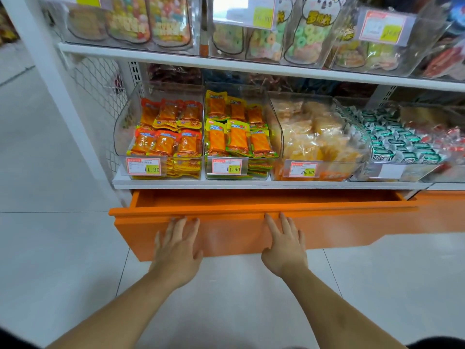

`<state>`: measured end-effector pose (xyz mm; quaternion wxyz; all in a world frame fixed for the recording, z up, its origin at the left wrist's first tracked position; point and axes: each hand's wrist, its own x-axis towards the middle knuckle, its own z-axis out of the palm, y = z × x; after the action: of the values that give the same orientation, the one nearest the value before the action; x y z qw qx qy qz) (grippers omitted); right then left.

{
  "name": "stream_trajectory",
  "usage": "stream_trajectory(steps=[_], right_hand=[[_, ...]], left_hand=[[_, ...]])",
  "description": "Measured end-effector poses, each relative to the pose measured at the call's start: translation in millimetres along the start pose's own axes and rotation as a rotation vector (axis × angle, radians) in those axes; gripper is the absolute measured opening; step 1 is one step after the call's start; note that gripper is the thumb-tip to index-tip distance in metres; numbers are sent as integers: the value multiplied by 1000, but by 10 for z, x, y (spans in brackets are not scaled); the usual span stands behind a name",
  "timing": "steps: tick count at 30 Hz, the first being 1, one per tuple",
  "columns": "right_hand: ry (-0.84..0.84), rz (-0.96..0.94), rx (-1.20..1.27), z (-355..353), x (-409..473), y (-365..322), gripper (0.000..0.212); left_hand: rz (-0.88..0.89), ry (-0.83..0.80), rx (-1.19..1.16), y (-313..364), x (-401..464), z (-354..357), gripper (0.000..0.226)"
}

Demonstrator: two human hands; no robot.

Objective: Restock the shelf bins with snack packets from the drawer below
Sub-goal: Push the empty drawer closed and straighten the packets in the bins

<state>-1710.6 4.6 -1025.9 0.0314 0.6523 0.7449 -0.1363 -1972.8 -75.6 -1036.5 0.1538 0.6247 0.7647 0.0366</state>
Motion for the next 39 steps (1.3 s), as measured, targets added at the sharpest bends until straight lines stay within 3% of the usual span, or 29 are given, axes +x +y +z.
stream_trajectory(steps=[29,34,39], right_hand=[[10,37,63,26,682,-135,107],[-47,47,46,-43,661,-155,109],[-224,53,77,-462,674,-191,102]], left_hand=[[26,59,-8,-207,798,-12,92],[6,19,9,-176,781,-75,90],[-5,-84,-40,1,728,-422,85]])
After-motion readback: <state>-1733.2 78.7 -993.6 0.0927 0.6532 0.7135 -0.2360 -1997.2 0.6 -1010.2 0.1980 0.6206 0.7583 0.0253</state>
